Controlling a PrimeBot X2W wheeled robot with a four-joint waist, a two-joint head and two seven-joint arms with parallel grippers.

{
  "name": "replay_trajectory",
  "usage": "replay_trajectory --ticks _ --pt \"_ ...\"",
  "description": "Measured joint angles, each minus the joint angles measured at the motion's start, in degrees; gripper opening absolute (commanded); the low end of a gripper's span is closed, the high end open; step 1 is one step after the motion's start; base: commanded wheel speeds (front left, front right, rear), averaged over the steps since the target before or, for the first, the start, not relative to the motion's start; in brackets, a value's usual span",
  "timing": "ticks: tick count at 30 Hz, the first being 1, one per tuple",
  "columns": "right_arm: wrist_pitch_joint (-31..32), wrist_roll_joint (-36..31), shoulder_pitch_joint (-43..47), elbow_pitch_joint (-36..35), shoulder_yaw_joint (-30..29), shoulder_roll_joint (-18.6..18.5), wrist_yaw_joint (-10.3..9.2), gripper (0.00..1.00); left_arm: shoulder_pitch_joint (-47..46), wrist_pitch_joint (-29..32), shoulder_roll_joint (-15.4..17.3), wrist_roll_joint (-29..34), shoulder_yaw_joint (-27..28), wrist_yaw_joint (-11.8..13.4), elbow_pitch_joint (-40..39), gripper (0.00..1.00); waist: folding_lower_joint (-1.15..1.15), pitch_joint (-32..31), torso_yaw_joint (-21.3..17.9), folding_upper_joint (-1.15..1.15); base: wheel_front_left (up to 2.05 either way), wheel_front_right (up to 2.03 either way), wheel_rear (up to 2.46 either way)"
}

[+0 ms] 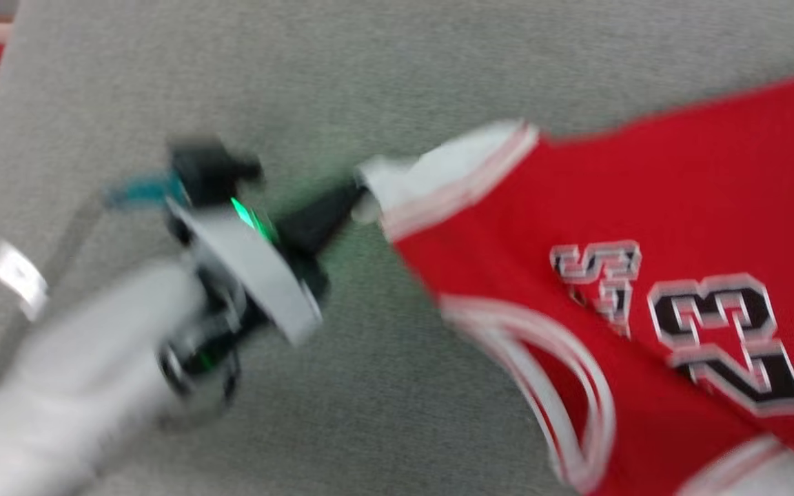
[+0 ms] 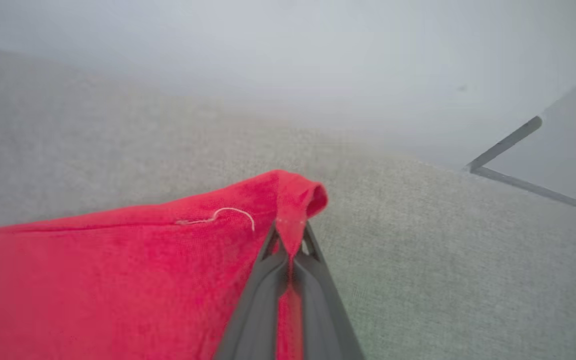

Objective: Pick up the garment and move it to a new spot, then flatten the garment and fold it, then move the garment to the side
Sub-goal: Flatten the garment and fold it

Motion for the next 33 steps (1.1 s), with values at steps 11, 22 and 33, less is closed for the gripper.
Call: replay_trajectory --ticks 11,22,33 --pt "-10.0 -9.1 -19.9 11.0 -8.4 8.5 0.01 0.0 -26.4 7.5 -2.0 -4.8 6.3 -0.3 13.4 0.0 0.0 2.9 -4.4 0.0 0.0 0.0 0.0" --pt "-21.9 -15.8 -40.8 22.3 -16.3 10.5 0.27 0.0 -52.6 2.5 -10.8 -2.4 12.0 -0.5 36.3 0.0 0.0 7.3 -7.1 0.0 0.0 0.0 0.0" --pt "-29.9 -14.4 -41.7 28.1 -11.7 9.6 0.21 0.0 -51.9 -3.6 -13.2 -5.6 11.9 -0.5 35.3 0.0 0.0 7.6 -7.7 0.0 0.0 0.0 0.0"
